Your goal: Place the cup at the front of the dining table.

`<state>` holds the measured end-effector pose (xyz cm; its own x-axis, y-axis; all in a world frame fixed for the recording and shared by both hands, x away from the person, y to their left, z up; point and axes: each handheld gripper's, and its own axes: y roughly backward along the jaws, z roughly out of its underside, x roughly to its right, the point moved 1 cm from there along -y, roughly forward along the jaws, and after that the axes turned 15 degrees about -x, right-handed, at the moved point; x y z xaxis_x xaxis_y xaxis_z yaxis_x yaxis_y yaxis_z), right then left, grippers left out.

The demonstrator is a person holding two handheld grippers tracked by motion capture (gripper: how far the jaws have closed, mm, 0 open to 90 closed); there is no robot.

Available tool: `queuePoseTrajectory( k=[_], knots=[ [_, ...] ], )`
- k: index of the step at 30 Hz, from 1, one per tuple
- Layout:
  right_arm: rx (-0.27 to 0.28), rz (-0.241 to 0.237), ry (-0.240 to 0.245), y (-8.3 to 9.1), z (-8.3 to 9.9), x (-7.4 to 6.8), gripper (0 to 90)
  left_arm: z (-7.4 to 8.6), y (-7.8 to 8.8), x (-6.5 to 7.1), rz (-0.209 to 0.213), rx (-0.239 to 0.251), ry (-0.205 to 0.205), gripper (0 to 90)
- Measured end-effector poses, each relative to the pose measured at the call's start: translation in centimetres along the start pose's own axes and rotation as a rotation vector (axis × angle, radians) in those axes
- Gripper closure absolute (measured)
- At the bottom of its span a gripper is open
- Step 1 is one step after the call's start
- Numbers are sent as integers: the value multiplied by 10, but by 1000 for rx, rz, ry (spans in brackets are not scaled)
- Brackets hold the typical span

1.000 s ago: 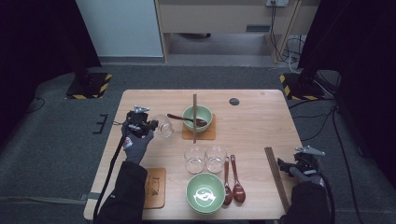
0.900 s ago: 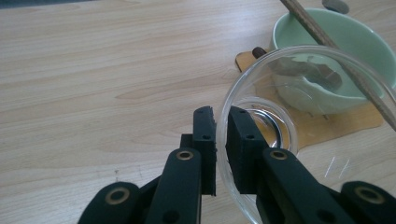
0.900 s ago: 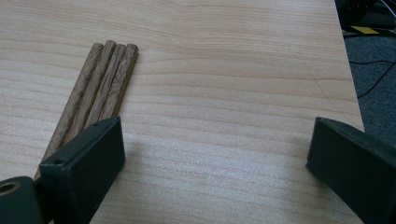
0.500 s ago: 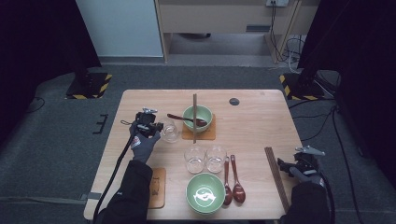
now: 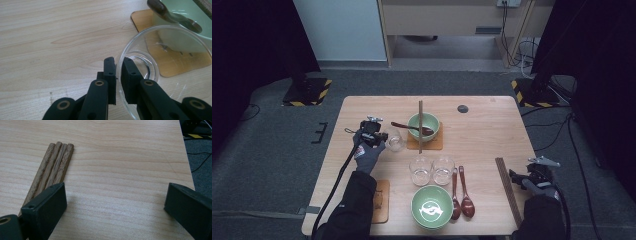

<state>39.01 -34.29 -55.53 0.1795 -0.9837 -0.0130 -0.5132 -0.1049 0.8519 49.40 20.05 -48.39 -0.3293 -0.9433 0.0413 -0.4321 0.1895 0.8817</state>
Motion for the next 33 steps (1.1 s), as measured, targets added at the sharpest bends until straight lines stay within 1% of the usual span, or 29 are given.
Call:
queuePoseTrajectory(
  k=[4, 8, 12, 16, 26, 33],
  knots=[
    [0, 0, 0, 0, 0, 0, 42, 0, -2, 1, 2, 19, 3, 818],
    [0, 0, 0, 0, 0, 0, 42, -1, -5, 2, 5, 40, 19, 810],
    [0, 0, 0, 0, 0, 0, 41, -1, -9, 4, 15, 56, 25, 799],
    [0, 0, 0, 0, 0, 0, 41, -2, -10, 8, 16, 72, 23, 787],
    [0, 0, 0, 0, 0, 0, 40, -3, -13, 10, 21, 94, 37, 774],
    [0, 0, 0, 0, 0, 0, 40, -5, -14, 11, 19, 101, 36, 769]
  ],
)
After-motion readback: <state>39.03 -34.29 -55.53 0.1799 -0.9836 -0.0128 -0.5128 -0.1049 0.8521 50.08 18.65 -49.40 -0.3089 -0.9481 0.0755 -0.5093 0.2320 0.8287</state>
